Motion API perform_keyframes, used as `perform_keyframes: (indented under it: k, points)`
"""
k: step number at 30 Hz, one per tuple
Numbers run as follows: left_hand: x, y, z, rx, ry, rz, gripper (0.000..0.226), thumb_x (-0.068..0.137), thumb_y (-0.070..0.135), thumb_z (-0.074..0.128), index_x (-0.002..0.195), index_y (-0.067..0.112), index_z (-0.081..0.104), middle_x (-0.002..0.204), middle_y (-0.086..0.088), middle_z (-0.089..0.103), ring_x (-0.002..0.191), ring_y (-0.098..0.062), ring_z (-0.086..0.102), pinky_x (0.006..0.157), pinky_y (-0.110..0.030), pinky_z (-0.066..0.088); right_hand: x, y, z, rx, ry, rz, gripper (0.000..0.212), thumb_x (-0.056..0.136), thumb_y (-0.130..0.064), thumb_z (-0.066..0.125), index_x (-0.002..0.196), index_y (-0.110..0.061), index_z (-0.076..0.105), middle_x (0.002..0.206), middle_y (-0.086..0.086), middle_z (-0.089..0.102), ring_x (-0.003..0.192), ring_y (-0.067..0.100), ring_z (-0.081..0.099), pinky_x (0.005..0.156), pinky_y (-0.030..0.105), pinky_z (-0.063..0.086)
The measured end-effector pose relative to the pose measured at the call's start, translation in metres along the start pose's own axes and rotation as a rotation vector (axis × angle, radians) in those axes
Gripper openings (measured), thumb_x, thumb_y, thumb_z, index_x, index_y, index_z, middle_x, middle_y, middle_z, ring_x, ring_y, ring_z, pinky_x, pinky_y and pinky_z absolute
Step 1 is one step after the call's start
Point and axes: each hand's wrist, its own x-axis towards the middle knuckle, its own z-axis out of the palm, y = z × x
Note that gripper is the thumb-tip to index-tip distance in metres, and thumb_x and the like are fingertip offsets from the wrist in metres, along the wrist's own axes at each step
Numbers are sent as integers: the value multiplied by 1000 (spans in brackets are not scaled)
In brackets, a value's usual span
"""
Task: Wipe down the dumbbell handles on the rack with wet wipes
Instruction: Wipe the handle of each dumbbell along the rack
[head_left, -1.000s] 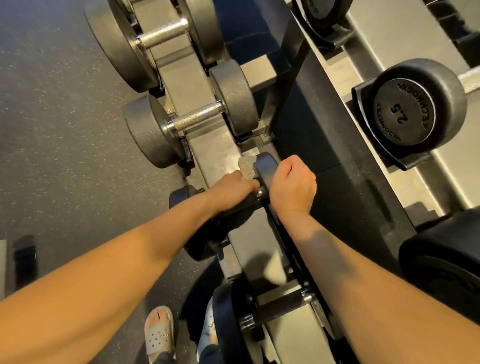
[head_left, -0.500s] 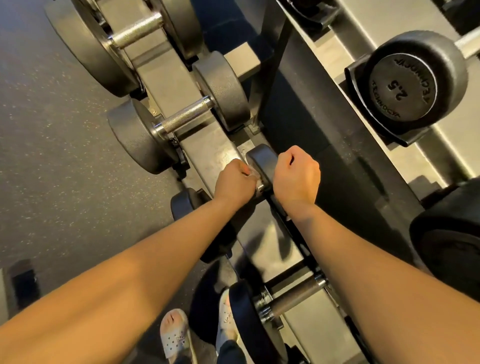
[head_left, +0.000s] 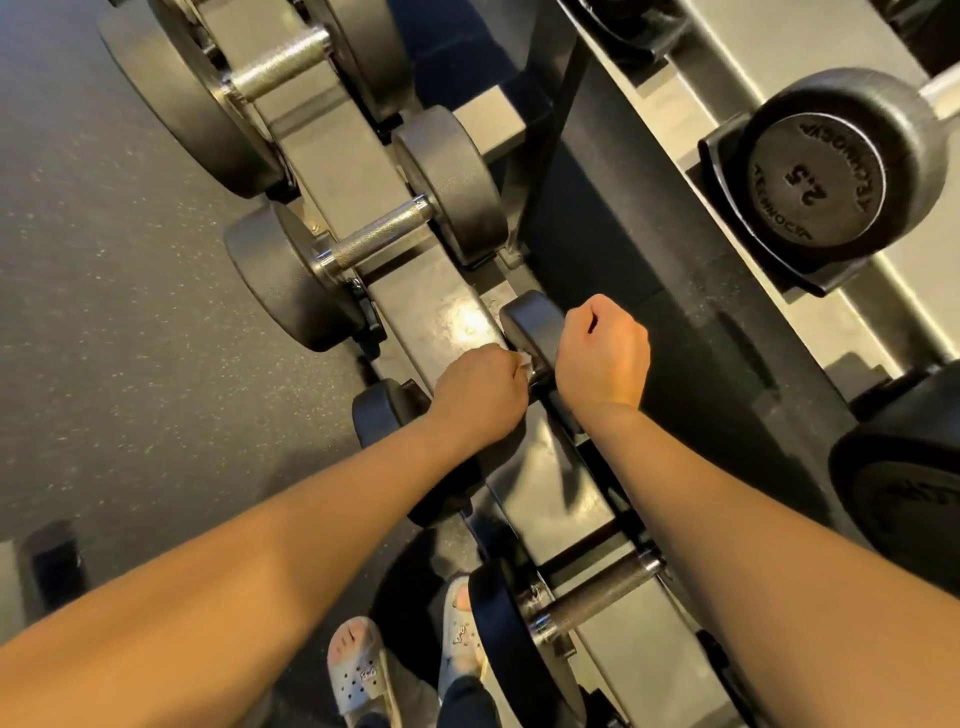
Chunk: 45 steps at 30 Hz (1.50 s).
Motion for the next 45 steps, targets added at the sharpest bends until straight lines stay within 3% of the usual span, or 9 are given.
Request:
perform_keyframes:
  k: [4, 8, 14, 19, 22, 25, 33, 41, 45]
  points:
    - [26, 4, -5, -270, -172, -226, 30, 105, 18, 44, 90, 5, 67, 83, -8, 65, 77, -23, 64, 67, -33, 47, 1, -1, 0, -17, 2, 10, 33, 104, -22, 47, 71, -22, 53, 65, -2, 53, 60, 11, 54, 59, 29, 49]
    - [46, -10, -12, -779, -578, -518, 38, 104, 10, 35, 111, -10, 66, 104, -27, 75, 100, -40, 74, 97, -47, 55, 1, 1, 0, 10, -16, -3, 35, 104, -21, 45, 69, -19, 51, 63, -1, 50, 58, 11, 48, 57, 33, 45]
    - [65, -9, -13, -756, -828, -619, 38, 103, 9, 33, 105, -8, 67, 93, -20, 76, 101, -36, 71, 102, -46, 53, 3, 3, 2, -1, -27, 1, 35, 104, -20, 45, 70, -18, 52, 64, 0, 51, 59, 12, 48, 57, 32, 45]
    - [45, -4, 4, -806, -454, -526, 36, 105, 7, 33, 100, -4, 66, 86, -21, 75, 82, -37, 73, 77, -42, 58, 2, 2, 1, 9, -19, -9, 36, 104, -21, 44, 69, -20, 50, 64, -1, 50, 59, 11, 48, 56, 30, 43]
    - [17, -5, 17, -501, 36, -266, 28, 104, 16, 48, 83, 13, 67, 78, -6, 68, 78, -26, 65, 68, -32, 46, 1, 3, 1, 20, -10, -5, 37, 104, -20, 46, 67, -23, 48, 63, -2, 50, 57, 10, 47, 55, 27, 41]
    - [-12, -3, 21, -276, 232, -13, 25, 103, 22, 54, 90, 20, 74, 80, 3, 69, 74, -16, 62, 71, -33, 48, 1, 3, 3, 22, 7, -7, 38, 104, -20, 46, 67, -24, 47, 63, -3, 50, 58, 9, 48, 55, 26, 41]
    - [-29, -3, 33, 329, 272, 356, 19, 91, 11, 72, 108, 4, 70, 99, -13, 69, 87, -30, 68, 76, -38, 56, 1, 3, 3, -1, 7, -7, 38, 104, -21, 46, 67, -27, 46, 63, -5, 49, 57, 7, 47, 54, 21, 37]
    - [13, -12, 3, -282, 55, -193, 34, 79, 25, 44, 58, 39, 68, 86, -5, 68, 88, -30, 63, 83, -52, 56, 1, 2, 2, -10, 13, -23, 34, 104, -21, 46, 70, -20, 52, 65, 1, 54, 58, 12, 52, 59, 35, 50]
    - [29, -3, -8, -339, -66, -323, 24, 91, 9, 56, 74, 18, 71, 86, -8, 69, 94, -28, 67, 84, -40, 57, 1, 3, 2, -9, 6, -25, 36, 104, -22, 45, 68, -24, 48, 64, -2, 51, 58, 10, 49, 57, 28, 44]
